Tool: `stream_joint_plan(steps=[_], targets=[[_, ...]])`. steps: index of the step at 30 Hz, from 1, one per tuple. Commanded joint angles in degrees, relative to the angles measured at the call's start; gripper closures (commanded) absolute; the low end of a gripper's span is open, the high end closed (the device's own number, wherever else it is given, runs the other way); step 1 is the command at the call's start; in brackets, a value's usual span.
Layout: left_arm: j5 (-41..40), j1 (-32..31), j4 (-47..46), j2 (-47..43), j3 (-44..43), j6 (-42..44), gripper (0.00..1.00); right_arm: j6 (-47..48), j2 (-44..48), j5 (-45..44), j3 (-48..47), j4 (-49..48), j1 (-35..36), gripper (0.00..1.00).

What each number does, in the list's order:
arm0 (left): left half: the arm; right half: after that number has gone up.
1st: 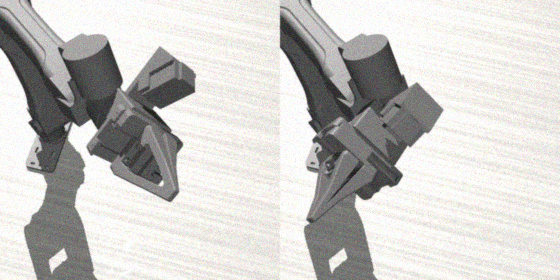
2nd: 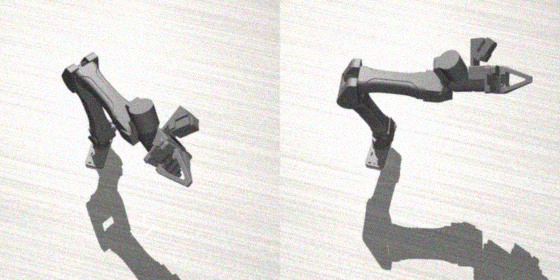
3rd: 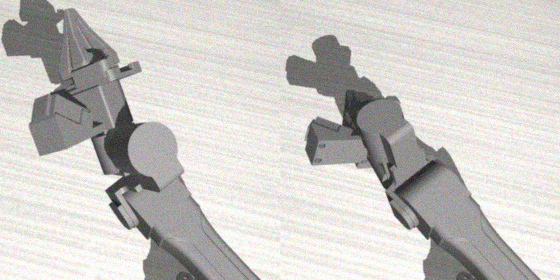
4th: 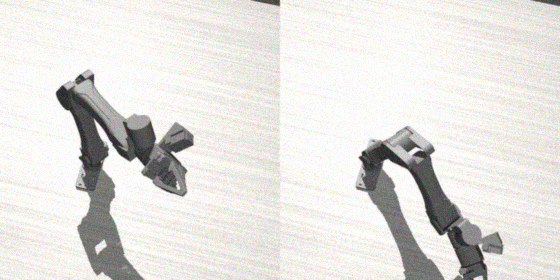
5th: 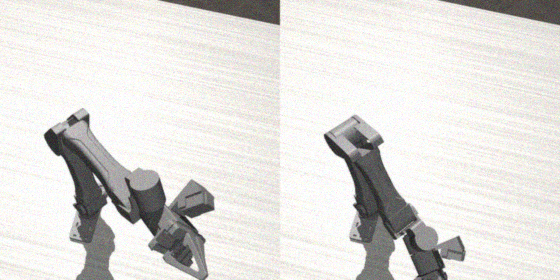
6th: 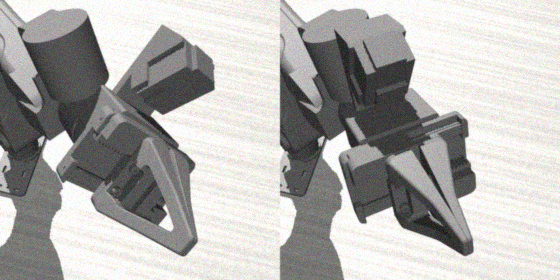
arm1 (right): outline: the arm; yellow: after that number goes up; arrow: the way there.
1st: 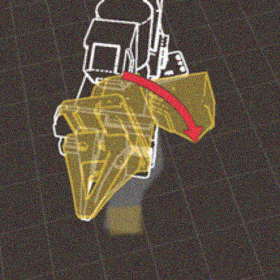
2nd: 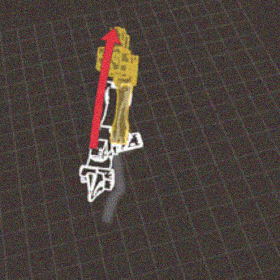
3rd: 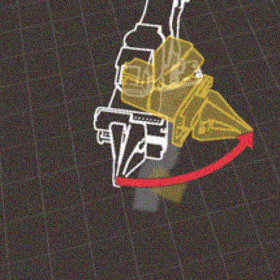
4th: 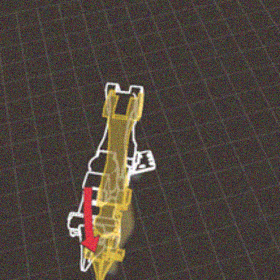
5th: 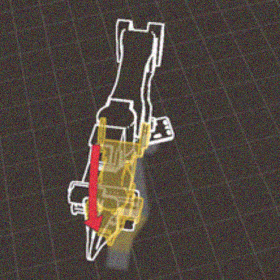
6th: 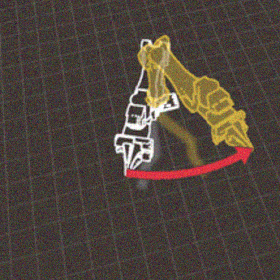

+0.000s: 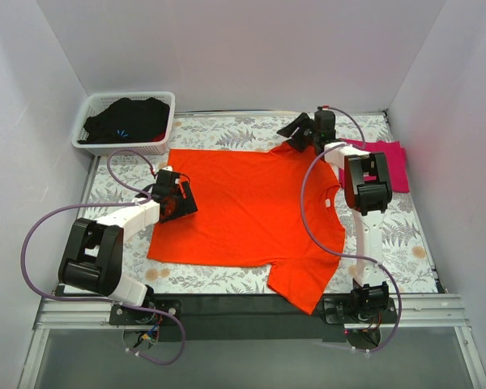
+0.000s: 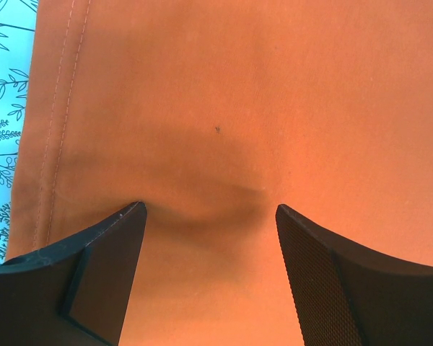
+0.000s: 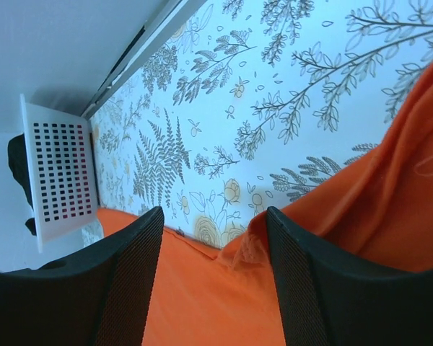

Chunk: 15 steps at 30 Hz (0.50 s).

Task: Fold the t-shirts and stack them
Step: Fold the tshirt

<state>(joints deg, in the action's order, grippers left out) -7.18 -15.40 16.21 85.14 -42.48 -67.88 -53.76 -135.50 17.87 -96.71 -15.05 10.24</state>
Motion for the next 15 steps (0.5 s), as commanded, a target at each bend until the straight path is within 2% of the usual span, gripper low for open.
stream_joint_plan(steps=[1, 5, 7, 12, 15], targets=[[-0.82, -0.16, -0.65, -1.65, 0.82, 0.82, 0.32, 1.63, -1.42, 3.30, -5.15, -1.65, 0.22, 0.46], [-0.20, -0.42, -1.09, -2.00, 0.73, 1.34, 0.32, 5.67, -5.29, 11.03, -16.38, -1.56, 1.01, 0.46], [0.15, -0.60, -1.53, -2.17, 0.99, 1.61, 0.32, 7.78, -5.13, 11.49, -17.64, -1.47, 1.19, 0.46], [-0.38, -0.60, -1.62, -2.79, 1.35, 1.35, 0.32, 16.65, 4.27, 3.06, -9.91, 1.67, 0.66, 0.44], [-1.34, -0.69, -1.53, -3.40, 1.61, 0.38, 0.32, 22.28, 7.44, -0.81, -8.77, 10.63, -0.74, 0.44]])
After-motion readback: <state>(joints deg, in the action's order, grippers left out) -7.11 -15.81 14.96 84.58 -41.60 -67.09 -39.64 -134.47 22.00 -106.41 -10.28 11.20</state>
